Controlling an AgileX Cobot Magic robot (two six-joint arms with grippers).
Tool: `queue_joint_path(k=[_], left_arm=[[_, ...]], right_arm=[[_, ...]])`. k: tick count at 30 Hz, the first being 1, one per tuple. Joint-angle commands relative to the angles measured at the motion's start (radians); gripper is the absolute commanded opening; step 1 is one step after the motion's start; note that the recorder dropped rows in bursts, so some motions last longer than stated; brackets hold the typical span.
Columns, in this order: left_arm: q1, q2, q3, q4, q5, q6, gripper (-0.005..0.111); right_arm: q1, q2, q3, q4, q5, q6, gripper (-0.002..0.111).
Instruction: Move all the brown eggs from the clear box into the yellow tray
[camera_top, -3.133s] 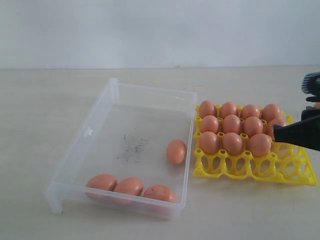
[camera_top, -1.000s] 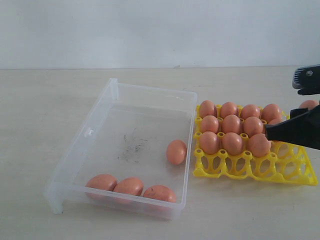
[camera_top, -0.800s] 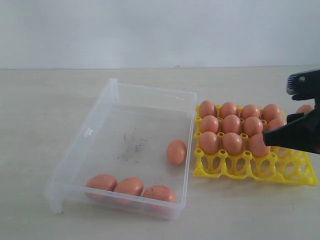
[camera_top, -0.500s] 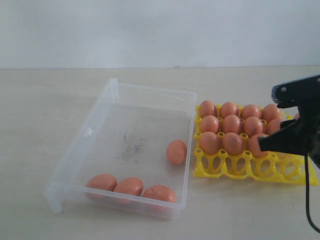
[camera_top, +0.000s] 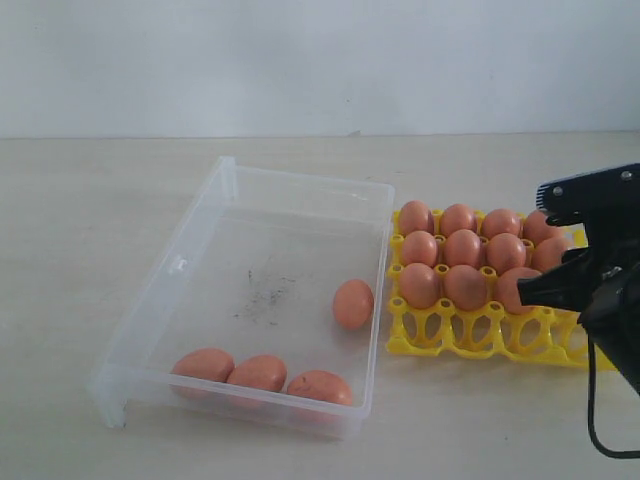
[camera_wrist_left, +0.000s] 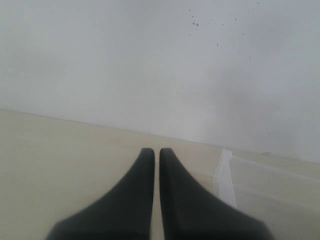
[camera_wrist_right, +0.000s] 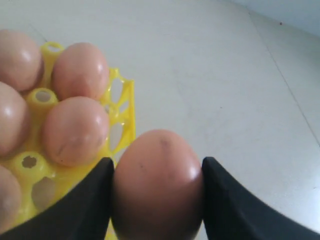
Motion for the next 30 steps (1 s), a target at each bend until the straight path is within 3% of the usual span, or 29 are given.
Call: queue_joint_path(k=[1, 6, 11, 16, 19, 21, 24, 28, 30], left_arm=[[-0.004, 0.004, -0.004, 0.000, -0.002, -0.001, 0.004], [-0.004, 0.004, -0.004, 0.000, -0.002, -0.001, 0.004], [-0.004, 0.004, -0.004, 0.000, -0.002, -0.001, 0.004], [-0.004, 0.004, -0.004, 0.000, -0.002, -0.001, 0.004], [-0.004, 0.004, -0.004, 0.000, -0.002, -0.001, 0.004], [-0.004, 0.004, -0.004, 0.000, -0.002, -0.001, 0.004], [-0.004, 0.004, -0.004, 0.000, -0.002, -0.001, 0.004], [-0.004, 0.004, -0.004, 0.000, -0.002, -0.001, 0.004], [-0.004, 0.004, -0.004, 0.000, -0.002, -0.001, 0.004]], right_arm=[[-0.005, -0.006, -0.015, -0.005, 0.078, -0.075, 0.000], [-0.005, -0.006, -0.069, 0.010, 0.097, -0.412, 0.000], [-0.005, -0.006, -0.192, 0.224, 0.363, -0.763, 0.000], [-0.005, -0.006, -0.303, 0.459, 0.363, -1.140, 0.000], [-0.005, -0.004, -0.320, 0.636, 0.245, -1.431, 0.000], [-0.005, -0.004, -0.320, 0.697, 0.179, -1.481, 0.000], [-0.005, -0.006, -0.318, 0.760, -0.032, -1.450, 0.000], [-0.019, -0.011, -0.279, 0.759, -0.538, -1.380, 0.000], [-0.052, -0.011, -0.279, 0.758, -0.703, -1.340, 0.000]])
